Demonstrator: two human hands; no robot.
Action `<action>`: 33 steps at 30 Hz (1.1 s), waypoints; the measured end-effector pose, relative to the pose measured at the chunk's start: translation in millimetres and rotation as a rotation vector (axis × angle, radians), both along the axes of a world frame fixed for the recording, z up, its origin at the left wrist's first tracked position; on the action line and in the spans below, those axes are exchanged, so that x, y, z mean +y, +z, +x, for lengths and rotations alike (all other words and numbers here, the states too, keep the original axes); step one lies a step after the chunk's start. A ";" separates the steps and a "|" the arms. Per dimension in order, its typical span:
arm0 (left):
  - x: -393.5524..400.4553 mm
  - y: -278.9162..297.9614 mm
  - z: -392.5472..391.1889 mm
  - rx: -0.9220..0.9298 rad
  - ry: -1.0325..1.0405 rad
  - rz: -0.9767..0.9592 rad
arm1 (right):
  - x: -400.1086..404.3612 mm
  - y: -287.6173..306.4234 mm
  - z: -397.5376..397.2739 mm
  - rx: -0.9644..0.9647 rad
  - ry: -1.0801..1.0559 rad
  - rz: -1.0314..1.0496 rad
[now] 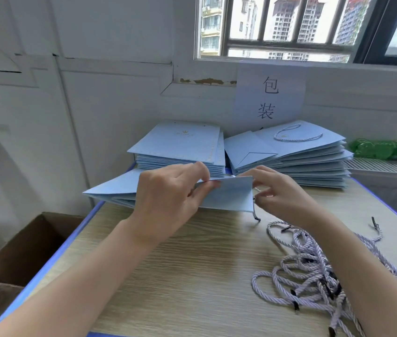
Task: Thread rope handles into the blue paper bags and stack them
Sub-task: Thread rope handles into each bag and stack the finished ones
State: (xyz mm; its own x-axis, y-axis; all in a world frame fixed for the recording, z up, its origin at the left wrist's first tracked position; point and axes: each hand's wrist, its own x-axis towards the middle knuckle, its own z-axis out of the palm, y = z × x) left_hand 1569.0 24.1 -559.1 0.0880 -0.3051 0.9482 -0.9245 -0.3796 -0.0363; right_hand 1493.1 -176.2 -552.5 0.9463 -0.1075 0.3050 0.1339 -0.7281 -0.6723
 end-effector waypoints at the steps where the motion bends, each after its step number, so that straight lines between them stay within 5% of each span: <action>1: -0.7 -1.6 -1.4 -0.042 0.019 -0.022 | -0.4 -0.6 -0.1 0.017 0.019 0.015; 4: -1.2 -6.1 -4.9 -0.051 -0.005 -0.020 | -1.8 -8.0 4.1 0.064 0.008 -0.047; 8: -4.7 -5.1 -10.2 -0.046 -0.091 0.037 | -2.2 -8.9 8.0 -0.253 -0.200 -0.040; 14: -10.8 -3.8 -15.0 -0.093 -0.085 0.073 | -2.8 2.0 4.3 -0.456 -0.143 0.432; 19: -8.9 -7.4 -8.4 0.033 -0.093 0.211 | 2.3 9.0 1.4 -0.318 -0.119 0.605; 22: -9.3 -14.4 -2.9 0.227 -0.134 0.370 | 5.9 1.0 5.9 -0.068 -0.124 0.441; 25: -10.0 -22.8 2.0 0.507 -0.174 0.660 | 10.7 -11.8 7.5 0.232 -0.097 -0.071; 27: -9.4 -26.5 2.5 0.577 -0.123 0.843 | 6.3 -12.7 6.7 0.240 -0.124 -0.275; 33: -11.2 -20.1 -11.4 0.690 -0.003 0.965 | -22.3 -12.1 7.2 0.064 -0.383 -0.234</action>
State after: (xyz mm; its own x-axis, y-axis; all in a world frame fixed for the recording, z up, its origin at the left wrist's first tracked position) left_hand 1557.6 12.9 -579.2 0.4881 -0.8693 0.0783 -0.8619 -0.4659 0.2001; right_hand 1500.3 -198.5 -564.7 0.8694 -0.3892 0.3044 -0.2117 -0.8501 -0.4823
